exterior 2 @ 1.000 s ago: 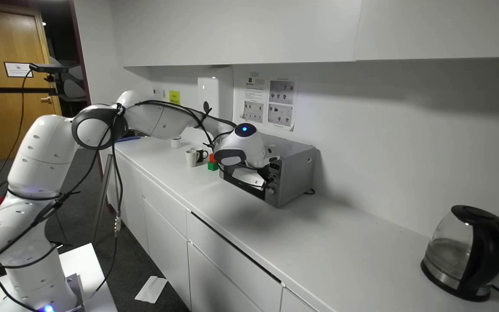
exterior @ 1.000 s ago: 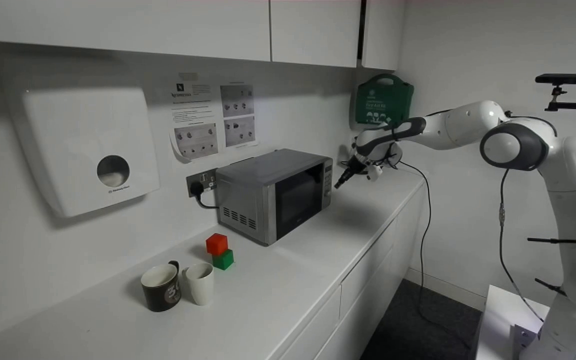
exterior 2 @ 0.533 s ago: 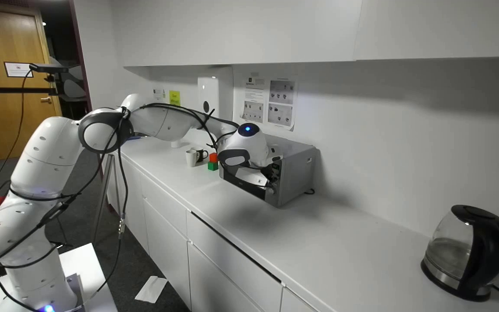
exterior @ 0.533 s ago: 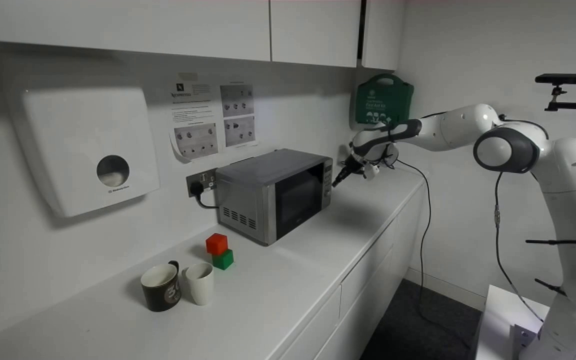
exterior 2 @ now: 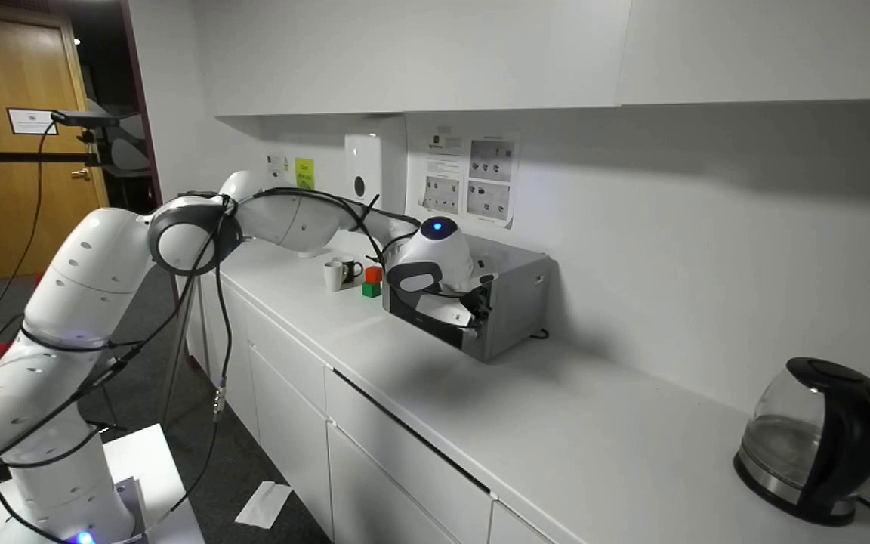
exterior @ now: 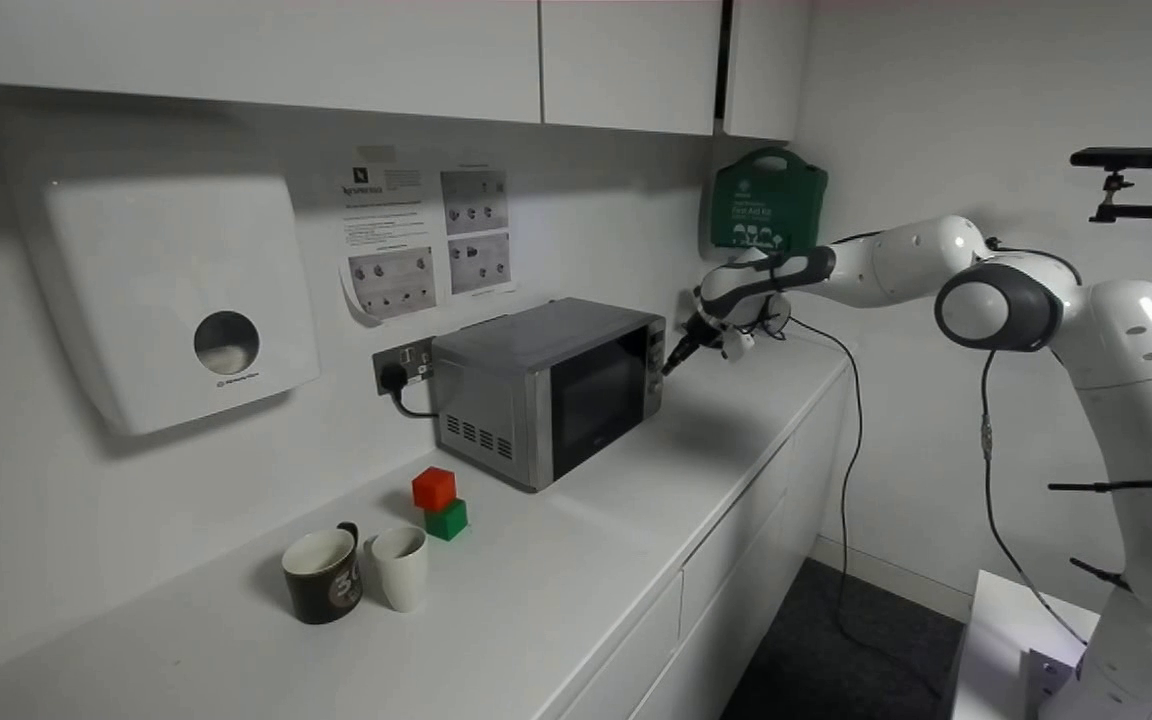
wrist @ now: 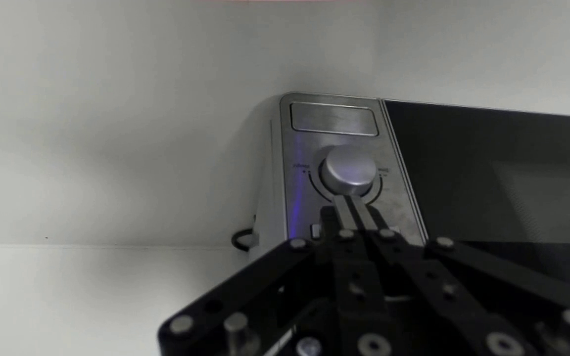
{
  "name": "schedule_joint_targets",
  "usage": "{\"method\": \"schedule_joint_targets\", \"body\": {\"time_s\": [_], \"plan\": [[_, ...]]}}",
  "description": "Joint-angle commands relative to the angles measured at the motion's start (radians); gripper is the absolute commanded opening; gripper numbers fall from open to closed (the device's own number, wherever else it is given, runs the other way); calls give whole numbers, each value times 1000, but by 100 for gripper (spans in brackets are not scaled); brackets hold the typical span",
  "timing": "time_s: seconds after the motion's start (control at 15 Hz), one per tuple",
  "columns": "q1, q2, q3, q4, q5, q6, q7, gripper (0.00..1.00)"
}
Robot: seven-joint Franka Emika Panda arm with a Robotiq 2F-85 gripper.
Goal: Press a button on the microwave
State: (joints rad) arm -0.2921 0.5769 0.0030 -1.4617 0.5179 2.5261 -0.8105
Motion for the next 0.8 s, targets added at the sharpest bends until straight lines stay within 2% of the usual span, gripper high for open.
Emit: {"method": "schedule_joint_targets", "body": {"time_s": [0.0, 0.73], "plan": [[-34, 31, 38, 55, -40, 8, 31, 0], [-41, 56, 52, 86, -74, -1, 51, 0]]}}
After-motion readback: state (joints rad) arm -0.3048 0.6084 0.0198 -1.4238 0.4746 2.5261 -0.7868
